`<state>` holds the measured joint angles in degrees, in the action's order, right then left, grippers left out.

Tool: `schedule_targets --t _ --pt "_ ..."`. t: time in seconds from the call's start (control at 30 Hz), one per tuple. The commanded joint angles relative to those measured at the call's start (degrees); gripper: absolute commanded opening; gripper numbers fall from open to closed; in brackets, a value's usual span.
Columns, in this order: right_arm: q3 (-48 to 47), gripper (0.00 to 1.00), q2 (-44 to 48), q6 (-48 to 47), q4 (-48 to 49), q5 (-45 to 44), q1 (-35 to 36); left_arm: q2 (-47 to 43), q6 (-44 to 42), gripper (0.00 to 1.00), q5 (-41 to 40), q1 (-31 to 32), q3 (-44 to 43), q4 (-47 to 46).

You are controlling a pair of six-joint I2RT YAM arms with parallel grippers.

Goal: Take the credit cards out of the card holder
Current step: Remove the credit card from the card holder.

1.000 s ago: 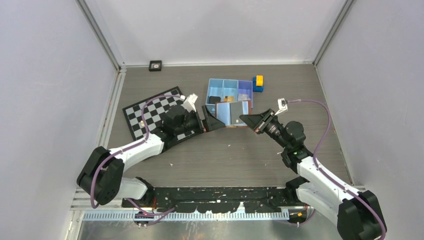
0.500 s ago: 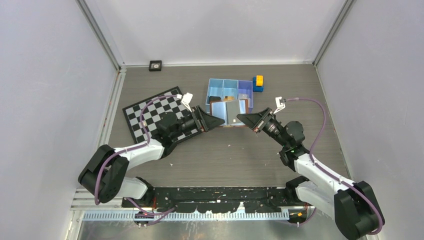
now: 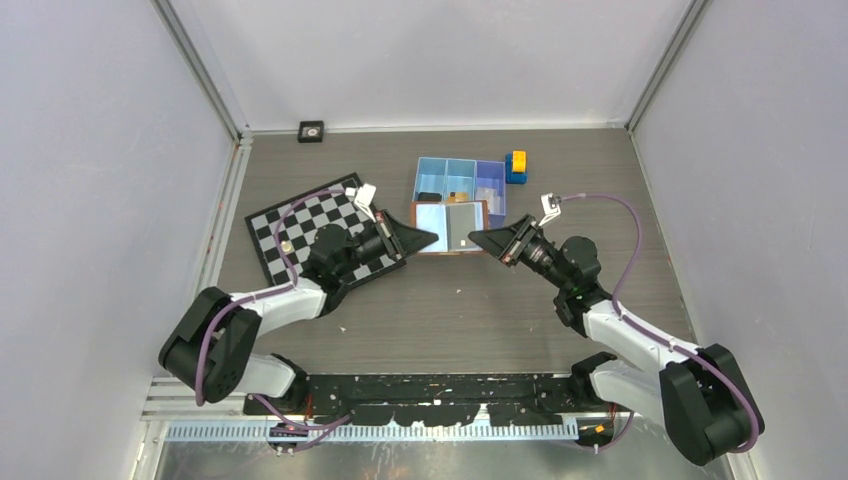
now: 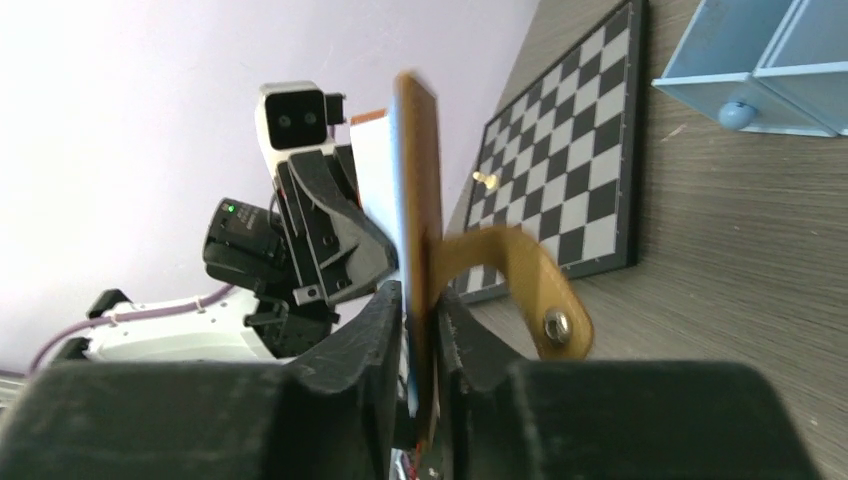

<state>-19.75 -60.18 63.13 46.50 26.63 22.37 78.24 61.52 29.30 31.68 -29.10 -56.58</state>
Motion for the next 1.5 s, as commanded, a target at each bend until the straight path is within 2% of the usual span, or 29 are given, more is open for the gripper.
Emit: schedule_targets --t 0.0,0.2,0.37,0.63,0.83,1.0,1.27,1.37,1.47 --pt "-2.2 0.27 3.2 -3.3 -5.1 -1.6 0.0 0.3 0.4 0.00 -1.8 -2.2 0.5 -0.2" --pt "-2.9 0.25 5.9 -5.4 -10.3 -3.9 0.0 1.4 0.9 0.00 -0.9 -2.3 -0.1 -0.3" --pt "-4.5 0.07 3.3 -5.1 -11.6 -2.6 0.2 2.1 1.1 0.00 0.2 -2.3 -0.6 -0.7" --pt "-5.9 0.07 1.0 -5.8 -12.6 -1.8 1.2 2.5 0.8 0.00 1.1 -2.3 -1.4 0.4" --pt "-8.3 0.00 -0.2 -8.4 -13.4 -0.6 5.0 4.2 -0.4 0.00 1.6 -2.4 -3.1 4.0" --pt "-10.8 0.01 -1.3 -12.0 -16.0 -1.2 9.7 5.7 -0.1 0.00 1.9 -2.3 -3.7 4.6" --pt "-12.3 0.01 1.0 -15.8 -26.8 -9.3 9.8 4.6 -0.5 0.00 1.6 -2.4 -3.2 4.0" --pt "-13.1 0.16 1.0 -16.8 -31.1 -12.2 9.8 4.6 -0.3 0.00 2.0 -2.3 -3.2 3.5" --pt "-13.9 0.22 0.3 -17.2 -33.1 -13.1 9.8 4.6 -0.3 0.00 2.3 -2.2 -3.3 3.5"
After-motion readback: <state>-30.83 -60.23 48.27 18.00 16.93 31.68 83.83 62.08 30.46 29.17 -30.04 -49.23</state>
